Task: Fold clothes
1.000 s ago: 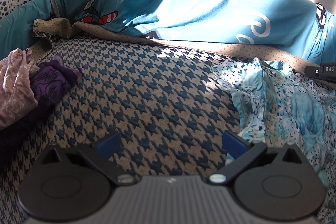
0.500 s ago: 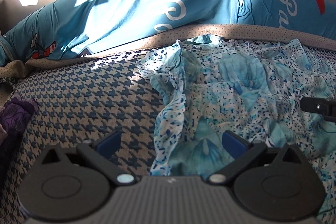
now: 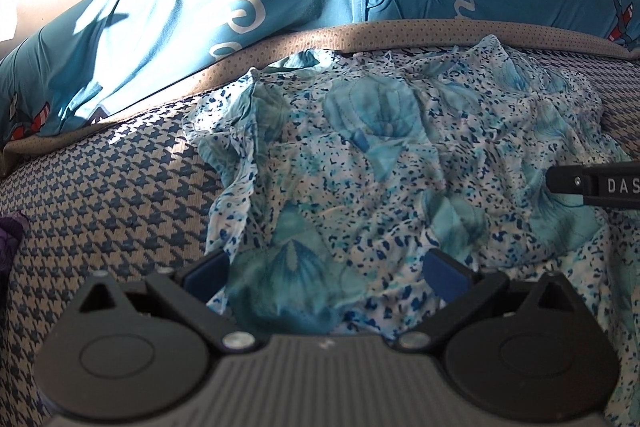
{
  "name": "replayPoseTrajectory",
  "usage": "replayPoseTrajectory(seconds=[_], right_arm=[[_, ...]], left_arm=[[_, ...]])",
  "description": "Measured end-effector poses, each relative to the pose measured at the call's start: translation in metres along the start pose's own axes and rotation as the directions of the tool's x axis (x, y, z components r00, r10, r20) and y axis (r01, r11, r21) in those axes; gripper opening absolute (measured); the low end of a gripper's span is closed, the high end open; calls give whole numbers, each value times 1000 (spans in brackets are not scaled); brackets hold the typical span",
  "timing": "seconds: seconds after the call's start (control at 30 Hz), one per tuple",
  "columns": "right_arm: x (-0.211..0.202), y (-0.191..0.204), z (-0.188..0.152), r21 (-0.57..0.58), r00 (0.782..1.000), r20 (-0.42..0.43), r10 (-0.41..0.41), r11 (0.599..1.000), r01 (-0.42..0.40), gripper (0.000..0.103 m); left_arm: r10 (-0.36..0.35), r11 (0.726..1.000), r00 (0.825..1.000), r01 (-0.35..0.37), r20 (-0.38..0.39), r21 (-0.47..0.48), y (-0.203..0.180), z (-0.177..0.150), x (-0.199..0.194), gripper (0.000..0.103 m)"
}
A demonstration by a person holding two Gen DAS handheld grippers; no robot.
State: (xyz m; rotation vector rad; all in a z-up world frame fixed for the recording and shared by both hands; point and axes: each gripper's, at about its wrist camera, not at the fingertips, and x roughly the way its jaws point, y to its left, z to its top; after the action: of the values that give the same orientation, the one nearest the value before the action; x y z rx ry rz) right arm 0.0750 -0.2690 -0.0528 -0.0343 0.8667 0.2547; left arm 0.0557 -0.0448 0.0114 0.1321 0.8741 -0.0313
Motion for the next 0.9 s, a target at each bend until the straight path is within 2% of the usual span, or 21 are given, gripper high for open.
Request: replayPoseTrajectory(seconds=[0.2,0.57,0.77,0.9], right_arm=[[6,-13,-2,4,1000,-17,-5,1000,6,34],[16,-18,-4,-26,998,-54,-35,999,34,35],[16,-21,-3,-20,997,-47,-68,998,67,36],[14,-47,0,59,983,-42,-181,981,183,36]], left_arm=[[-35,999,999,35,10,13,-7,0,3,103],[-29,999,1000,29,-7,34,-13,-2,12,103],[16,999,999,-15,-30,32,-7,-5,20,103],[87,996,995,-88,-39,-11,11,-4,27,103]])
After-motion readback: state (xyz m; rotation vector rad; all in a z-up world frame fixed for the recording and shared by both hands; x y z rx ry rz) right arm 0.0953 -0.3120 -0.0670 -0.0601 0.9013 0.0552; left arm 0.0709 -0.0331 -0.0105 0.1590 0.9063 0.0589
